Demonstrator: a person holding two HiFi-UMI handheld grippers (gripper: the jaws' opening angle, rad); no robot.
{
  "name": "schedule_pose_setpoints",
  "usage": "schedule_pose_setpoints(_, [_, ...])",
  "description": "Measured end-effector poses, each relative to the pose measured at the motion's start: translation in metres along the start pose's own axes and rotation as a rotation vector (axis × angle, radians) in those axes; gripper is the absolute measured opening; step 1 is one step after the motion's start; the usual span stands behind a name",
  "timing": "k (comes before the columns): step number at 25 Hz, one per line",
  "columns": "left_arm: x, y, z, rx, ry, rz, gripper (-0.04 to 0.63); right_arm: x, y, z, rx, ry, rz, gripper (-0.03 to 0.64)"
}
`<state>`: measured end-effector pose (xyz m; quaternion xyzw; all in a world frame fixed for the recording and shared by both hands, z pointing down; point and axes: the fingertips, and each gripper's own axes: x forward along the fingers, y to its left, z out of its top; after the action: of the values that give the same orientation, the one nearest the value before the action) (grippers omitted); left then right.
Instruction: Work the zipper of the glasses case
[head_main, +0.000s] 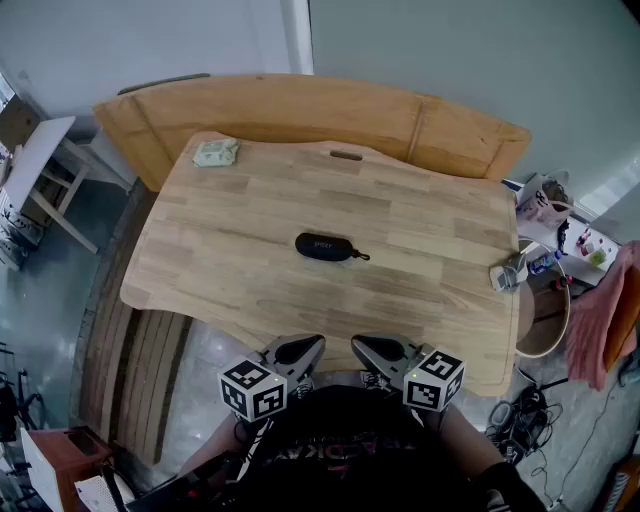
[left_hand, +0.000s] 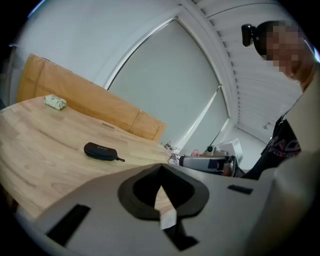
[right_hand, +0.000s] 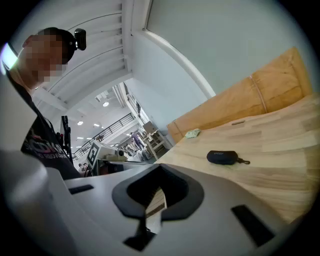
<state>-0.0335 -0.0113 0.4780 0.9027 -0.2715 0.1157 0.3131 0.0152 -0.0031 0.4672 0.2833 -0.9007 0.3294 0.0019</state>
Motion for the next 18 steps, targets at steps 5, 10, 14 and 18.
schedule_pose_setpoints(5, [-0.0001,-0.0013,0.0005,0.000,-0.001,-0.002,0.005,-0.0005,0.0010,0.0006,-0.005,0.000,0.001,0.012])
schedule_pose_setpoints(10, [0.0008,-0.0019,0.0004,0.001,0.002,-0.003,0.005,-0.0007,0.0014,0.0008,-0.008,0.002,0.002,0.012])
schedule_pose_setpoints(14, [0.0010,-0.0016,-0.0004,0.001,0.002,-0.004,0.005,-0.0011,0.0043,0.0025,-0.008,-0.015,0.027,0.014])
schedule_pose_setpoints(18, [0.0003,-0.0020,-0.0012,0.000,0.001,-0.004,0.005,-0.0013,0.0041,0.0022,0.004,-0.019,0.031,0.014])
